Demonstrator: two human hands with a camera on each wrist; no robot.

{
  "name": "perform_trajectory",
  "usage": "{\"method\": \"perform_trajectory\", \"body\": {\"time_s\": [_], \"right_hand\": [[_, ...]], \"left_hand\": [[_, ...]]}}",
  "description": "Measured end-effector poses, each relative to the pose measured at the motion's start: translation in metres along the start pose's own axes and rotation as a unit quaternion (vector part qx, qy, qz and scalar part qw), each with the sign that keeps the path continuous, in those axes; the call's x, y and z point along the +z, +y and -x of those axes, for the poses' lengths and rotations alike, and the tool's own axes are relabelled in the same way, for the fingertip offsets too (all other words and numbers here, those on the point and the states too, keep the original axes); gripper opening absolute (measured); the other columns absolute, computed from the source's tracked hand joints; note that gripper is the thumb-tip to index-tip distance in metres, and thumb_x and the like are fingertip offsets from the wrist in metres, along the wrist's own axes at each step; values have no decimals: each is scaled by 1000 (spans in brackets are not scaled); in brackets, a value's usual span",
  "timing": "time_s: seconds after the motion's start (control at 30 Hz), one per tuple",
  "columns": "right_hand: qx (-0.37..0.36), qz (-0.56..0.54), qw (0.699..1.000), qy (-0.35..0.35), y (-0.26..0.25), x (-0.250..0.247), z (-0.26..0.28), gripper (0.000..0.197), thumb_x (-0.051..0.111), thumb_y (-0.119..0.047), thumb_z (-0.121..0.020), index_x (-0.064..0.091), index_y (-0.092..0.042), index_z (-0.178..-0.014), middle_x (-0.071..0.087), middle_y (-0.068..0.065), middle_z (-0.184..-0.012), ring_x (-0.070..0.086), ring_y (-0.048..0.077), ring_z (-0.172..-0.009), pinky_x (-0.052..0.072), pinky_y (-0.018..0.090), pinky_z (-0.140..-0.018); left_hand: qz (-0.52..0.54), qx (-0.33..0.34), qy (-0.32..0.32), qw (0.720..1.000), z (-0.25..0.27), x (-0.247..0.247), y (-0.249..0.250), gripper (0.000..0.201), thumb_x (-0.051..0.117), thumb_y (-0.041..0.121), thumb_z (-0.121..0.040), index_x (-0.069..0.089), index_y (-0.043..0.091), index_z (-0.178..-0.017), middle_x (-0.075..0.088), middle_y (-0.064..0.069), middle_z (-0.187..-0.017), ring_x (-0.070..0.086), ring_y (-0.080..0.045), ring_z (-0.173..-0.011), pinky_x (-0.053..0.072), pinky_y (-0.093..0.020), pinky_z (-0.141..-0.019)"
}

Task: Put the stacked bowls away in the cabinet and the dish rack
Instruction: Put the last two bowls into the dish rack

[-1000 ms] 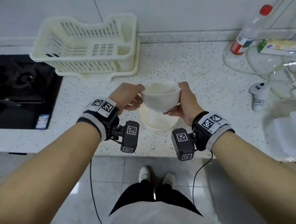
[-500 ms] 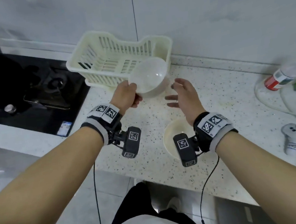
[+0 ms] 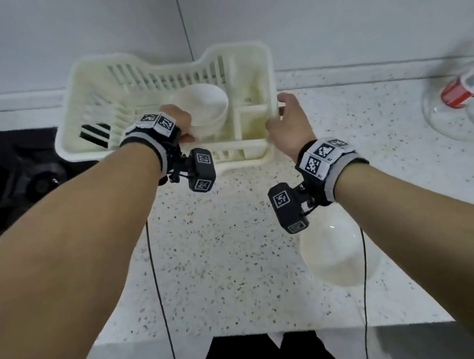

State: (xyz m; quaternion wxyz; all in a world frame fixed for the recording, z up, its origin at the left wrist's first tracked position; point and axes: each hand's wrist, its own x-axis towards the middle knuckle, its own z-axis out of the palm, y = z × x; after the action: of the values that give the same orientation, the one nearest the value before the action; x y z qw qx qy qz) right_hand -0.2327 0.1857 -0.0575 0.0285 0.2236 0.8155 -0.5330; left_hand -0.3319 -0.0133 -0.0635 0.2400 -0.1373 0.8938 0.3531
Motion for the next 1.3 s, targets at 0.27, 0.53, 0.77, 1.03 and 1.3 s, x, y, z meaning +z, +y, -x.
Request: {"method": "perform_trajectory", "body": {"time_s": [0.27, 0.53, 0.77, 1.03, 1.3], "right_hand": [[11, -22, 1000, 14, 7, 4, 4, 45, 45, -9, -95, 40, -19, -138, 55, -8, -102, 64, 21, -95, 59, 36, -74], [49, -90, 995, 1, 4, -7, 27, 38, 44, -9, -95, 45, -12, -133, 62, 4, -107, 63, 18, -76, 55, 29, -62], [-13, 0, 1000, -26, 55, -64, 83, 25, 46, -10, -94, 67, -12, -107, 68, 2, -102, 65, 18, -86, 56, 36, -76], [86, 156, 984, -7, 161, -141, 144, 38, 51, -12, -91, 56, -10, -128, 59, 7, -131, 57, 24, -119, 45, 30, -100], [151, 10, 983, -107, 173, -142, 168, 46, 44, -7, -91, 50, -15, -136, 55, 7, -121, 59, 29, -103, 58, 51, -87]], "left_hand": [[-220, 9, -51, 974, -6, -1, 2, 20, 47, 18, -99, 55, -1, -97, 57, -18, -105, 48, -27, -88, 38, -32, -62], [-196, 182, 151, 952, 51, 6, -2, 49, 55, 12, -84, 45, 7, -132, 50, -11, -134, 50, -31, -121, 47, -42, -97], [-83, 365, 81, 924, 184, 80, -21, 21, 47, 25, -93, 63, 23, -108, 69, 9, -84, 64, -13, -73, 54, -29, -72], [-138, 139, -178, 964, 227, 201, -71, 46, 47, 45, -94, 49, 16, -130, 71, -1, -92, 70, -19, -78, 60, -43, -77], [61, 28, -174, 982, 237, 221, -72, 43, 40, 9, -94, 47, 0, -135, 70, -20, -83, 69, -25, -62, 59, -30, -53]]}}
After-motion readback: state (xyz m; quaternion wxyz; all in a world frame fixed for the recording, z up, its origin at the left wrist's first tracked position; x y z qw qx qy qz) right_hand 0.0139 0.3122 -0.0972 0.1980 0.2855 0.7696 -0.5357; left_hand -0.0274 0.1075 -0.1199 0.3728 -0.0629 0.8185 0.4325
